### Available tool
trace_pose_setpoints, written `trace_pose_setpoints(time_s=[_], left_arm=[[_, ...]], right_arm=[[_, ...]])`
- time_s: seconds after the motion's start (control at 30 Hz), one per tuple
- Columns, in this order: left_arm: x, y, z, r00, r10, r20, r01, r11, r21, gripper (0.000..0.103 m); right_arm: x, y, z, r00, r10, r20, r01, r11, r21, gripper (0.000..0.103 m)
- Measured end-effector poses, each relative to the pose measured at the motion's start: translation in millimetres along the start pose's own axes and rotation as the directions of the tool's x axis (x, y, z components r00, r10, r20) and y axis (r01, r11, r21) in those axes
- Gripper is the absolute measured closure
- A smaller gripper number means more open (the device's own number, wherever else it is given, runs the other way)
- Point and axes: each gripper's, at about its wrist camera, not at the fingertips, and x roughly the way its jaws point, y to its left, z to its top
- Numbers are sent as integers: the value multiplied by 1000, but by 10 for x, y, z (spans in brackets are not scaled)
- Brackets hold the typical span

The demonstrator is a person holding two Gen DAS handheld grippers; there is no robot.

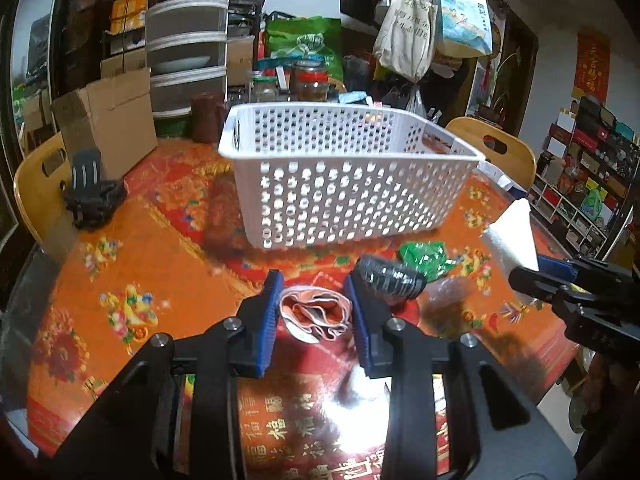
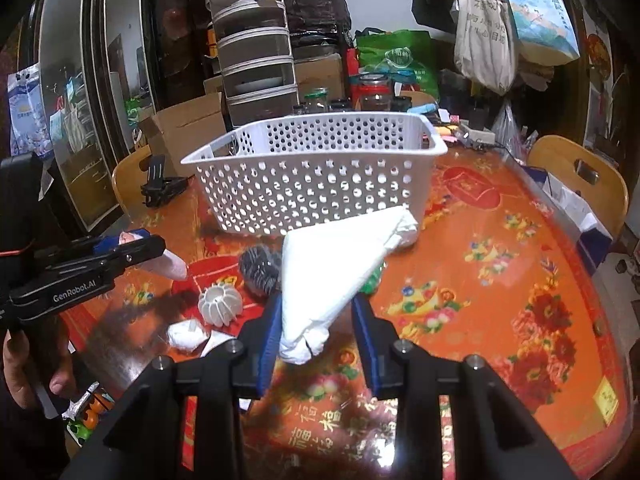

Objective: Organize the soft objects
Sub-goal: 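Lift both held items and carry them over the white perforated basket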

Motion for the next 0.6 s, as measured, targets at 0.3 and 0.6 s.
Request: trace_pose_setpoints(time_s=[0.3, 0.6], left_arm=[[-240, -39, 494, 997, -29, 66, 28, 1000, 14, 73], [-407, -177, 1082, 991, -80, 108, 77, 996, 35, 73]], right_arm=[[-73, 16, 289, 1000, 5, 25, -4, 1000, -23, 69], [-66, 29, 734, 999, 17, 45, -15, 999, -52, 69]])
